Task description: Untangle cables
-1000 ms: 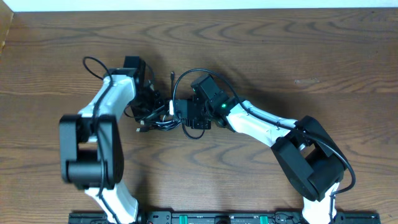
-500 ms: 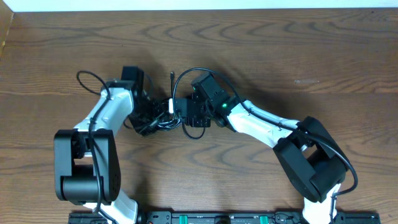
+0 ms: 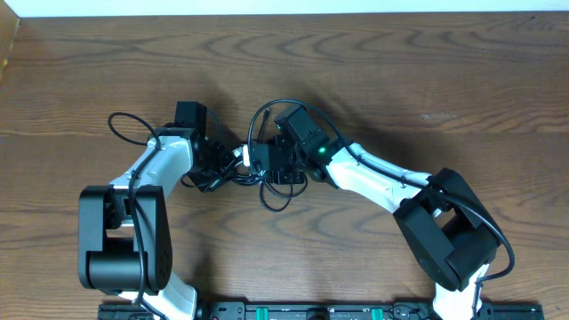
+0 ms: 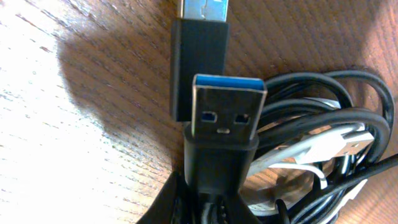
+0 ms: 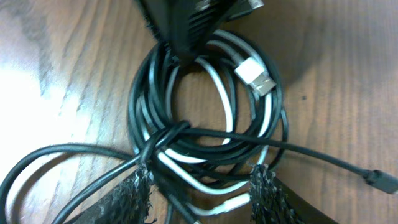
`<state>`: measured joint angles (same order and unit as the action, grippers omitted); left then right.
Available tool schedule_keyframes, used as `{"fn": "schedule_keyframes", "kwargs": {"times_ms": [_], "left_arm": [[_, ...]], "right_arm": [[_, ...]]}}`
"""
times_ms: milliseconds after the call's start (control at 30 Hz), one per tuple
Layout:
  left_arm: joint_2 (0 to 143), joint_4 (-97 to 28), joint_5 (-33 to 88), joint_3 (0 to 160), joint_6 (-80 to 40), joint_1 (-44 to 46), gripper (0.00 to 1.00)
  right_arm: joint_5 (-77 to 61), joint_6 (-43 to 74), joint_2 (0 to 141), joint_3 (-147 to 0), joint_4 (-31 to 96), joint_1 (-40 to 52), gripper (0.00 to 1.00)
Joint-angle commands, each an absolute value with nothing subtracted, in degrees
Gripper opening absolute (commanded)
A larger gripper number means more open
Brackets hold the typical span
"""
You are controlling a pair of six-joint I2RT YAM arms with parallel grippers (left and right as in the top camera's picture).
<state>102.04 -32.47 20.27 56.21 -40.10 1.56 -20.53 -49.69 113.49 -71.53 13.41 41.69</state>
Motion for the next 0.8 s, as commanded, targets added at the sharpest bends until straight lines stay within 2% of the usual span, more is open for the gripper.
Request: {"fn": "schedule_keyframes", "kwargs": {"times_ms": [0,133,767], "left_arm": [[102.98,-32.23,15.75,54.54,-39.48,1.30,0.08],[102.98,-31.73,15.73,54.54,-39.48,1.30,0.08],[102.98,-31.57,15.77,54.54,-39.48,1.30,0.08]], "right_arm": [[-22.37,-52.34,112.53,-71.92,14.92,41.34,0.49],[-26.02,-52.34,112.62,-71.92,17.80,42.30,0.44],[-21.10,-54.11,112.64,-71.88,16.10,42.30,0.37]]}}
